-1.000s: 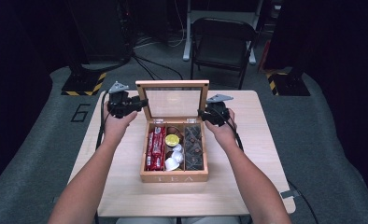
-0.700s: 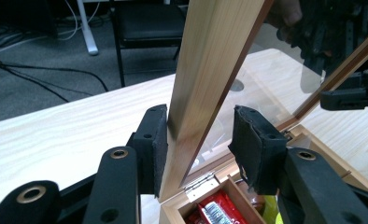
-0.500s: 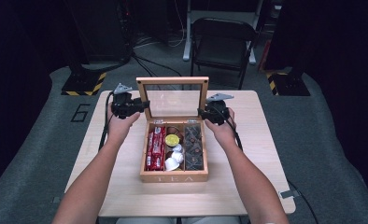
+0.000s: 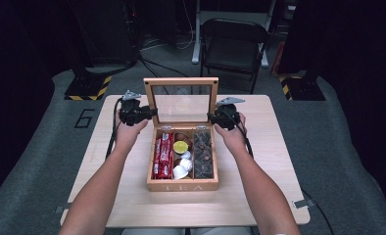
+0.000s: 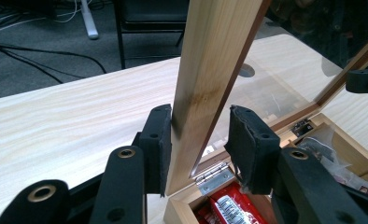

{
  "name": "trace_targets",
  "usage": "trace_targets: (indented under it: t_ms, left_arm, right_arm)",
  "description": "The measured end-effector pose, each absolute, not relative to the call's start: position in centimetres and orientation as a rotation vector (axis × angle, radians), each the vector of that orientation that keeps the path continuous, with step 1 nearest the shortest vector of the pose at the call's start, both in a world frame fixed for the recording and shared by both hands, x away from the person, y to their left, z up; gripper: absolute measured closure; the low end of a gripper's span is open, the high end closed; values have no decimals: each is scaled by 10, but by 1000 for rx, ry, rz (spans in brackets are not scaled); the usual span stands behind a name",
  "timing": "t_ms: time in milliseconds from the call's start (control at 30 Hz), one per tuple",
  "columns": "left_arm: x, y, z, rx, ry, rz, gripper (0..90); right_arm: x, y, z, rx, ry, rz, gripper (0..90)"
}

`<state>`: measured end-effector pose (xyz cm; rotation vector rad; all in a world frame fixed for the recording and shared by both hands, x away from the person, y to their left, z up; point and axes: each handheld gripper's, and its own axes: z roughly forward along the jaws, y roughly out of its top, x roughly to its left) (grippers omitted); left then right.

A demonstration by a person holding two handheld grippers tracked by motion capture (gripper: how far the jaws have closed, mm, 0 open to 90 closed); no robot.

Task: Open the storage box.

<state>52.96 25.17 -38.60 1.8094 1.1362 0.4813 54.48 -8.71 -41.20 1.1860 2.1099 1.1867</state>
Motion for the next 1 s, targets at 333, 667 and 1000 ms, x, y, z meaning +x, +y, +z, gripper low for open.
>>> trace_targets:
  t_ms: [333,667,1000]
  left_arm:
    - [528,251,-389,1802,1153,470,569]
    - [527,252,-388,1805,1156,465,567]
    - [527,251,-388,1815,1139,471,561]
  right_arm:
    - [550,-86,-412,1213,2111,1177,651]
    - [557,-84,-412,1267,2098,1174,651]
    - [563,-85,-413,1283,2107,1176,651]
